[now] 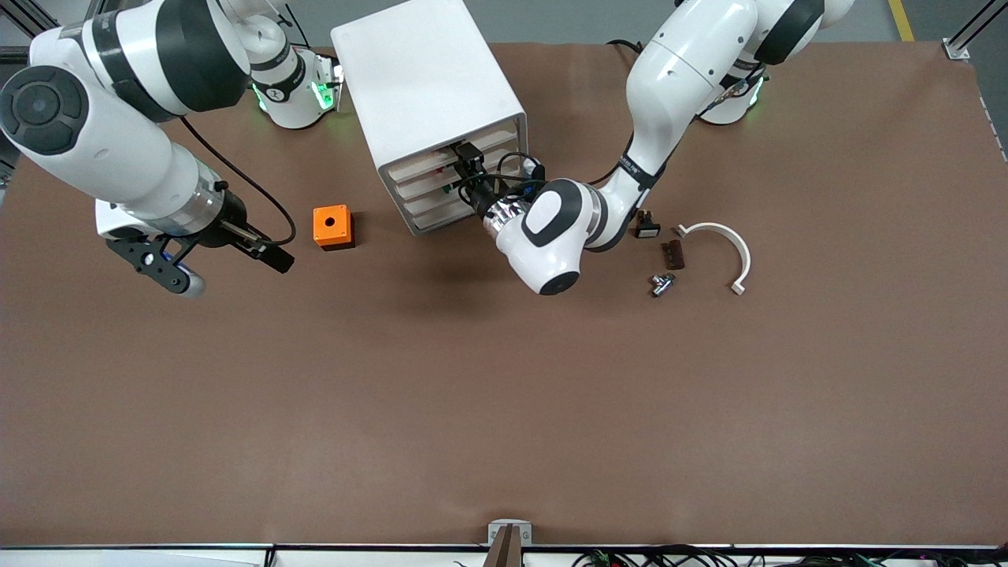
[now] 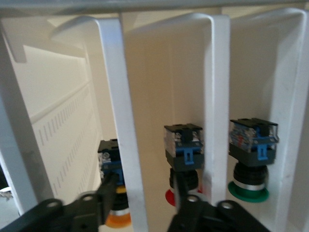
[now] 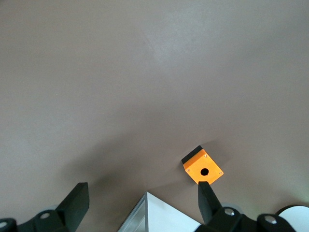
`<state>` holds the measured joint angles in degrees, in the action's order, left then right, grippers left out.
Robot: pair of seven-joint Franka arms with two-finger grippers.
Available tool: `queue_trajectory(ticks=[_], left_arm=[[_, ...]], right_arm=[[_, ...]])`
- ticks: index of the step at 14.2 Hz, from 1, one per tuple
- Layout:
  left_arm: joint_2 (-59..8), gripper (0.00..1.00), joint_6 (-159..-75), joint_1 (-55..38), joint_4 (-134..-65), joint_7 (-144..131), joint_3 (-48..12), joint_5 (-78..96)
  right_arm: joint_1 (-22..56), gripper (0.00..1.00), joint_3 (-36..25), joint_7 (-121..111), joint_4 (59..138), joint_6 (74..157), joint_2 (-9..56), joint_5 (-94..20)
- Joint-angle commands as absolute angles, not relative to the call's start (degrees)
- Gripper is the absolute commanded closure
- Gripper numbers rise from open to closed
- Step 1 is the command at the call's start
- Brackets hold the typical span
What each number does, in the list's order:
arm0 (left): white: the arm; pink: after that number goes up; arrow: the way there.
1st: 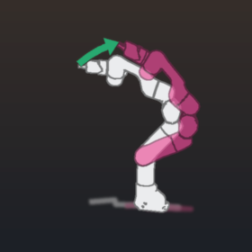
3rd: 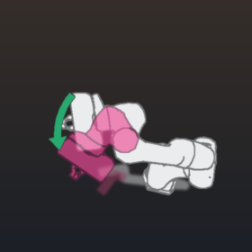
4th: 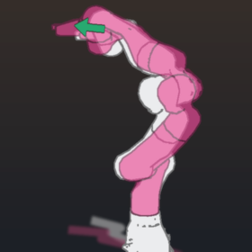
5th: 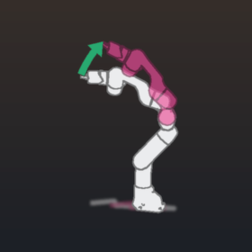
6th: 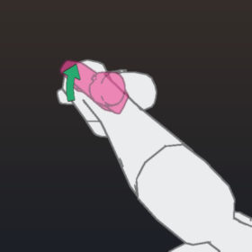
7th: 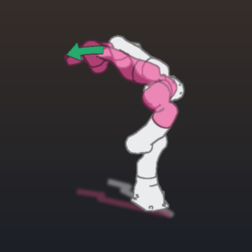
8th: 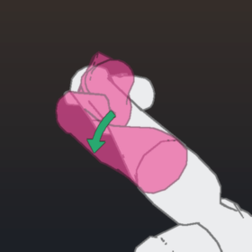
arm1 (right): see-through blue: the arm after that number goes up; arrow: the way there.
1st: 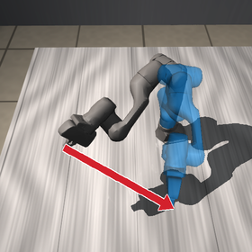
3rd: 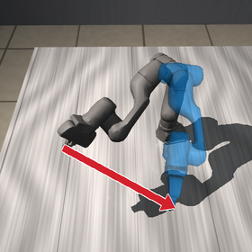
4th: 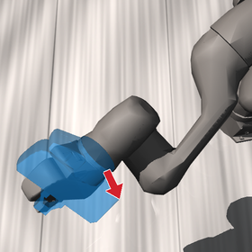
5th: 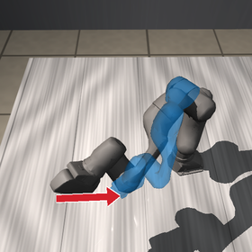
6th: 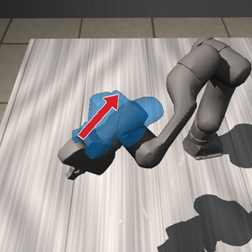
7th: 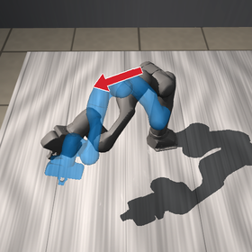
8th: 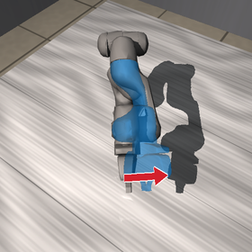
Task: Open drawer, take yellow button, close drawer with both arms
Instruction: 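Pull the white drawer open with the left gripper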
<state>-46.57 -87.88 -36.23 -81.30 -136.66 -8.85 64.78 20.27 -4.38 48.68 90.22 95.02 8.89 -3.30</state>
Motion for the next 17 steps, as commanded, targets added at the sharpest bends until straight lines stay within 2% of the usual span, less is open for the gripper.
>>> queue_trajectory(ticks=[1,2,3,8,14,17], left_arm=[[-46.76,0.93,-85.87,-35.60,-80.42,-137.55,-8.61,66.01],[-46.76,0.99,-85.87,-35.51,-80.42,-137.55,-8.44,66.18],[-46.58,1.00,-85.87,-34.81,-80.33,-137.46,-8.35,66.18],[-46.85,1.00,-86.48,-30.60,-78.31,-135.01,-7.91,66.36],[-46.93,0.95,-92.18,-23.56,-77.26,-124.74,-7.91,66.36],[-46.93,0.74,-94.48,-22.33,-77.08,-123.58,-7.91,66.36]], right_arm=[[20.66,0.00,-4.75,49.48,89.91,95.18,9.40,-3.60],[20.74,0.00,-4.75,49.48,91.22,95.62,9.58,-3.60],[21.09,0.00,-4.75,49.57,91.84,96.50,9.58,-3.60],[22.15,0.00,-4.75,51.67,92.81,98.17,9.58,-3.60],[28.64,0.00,-4.75,63.61,93.16,100.36,9.32,-3.60],[34.26,0.00,-4.83,73.01,93.25,104.05,10.36,-3.60]])
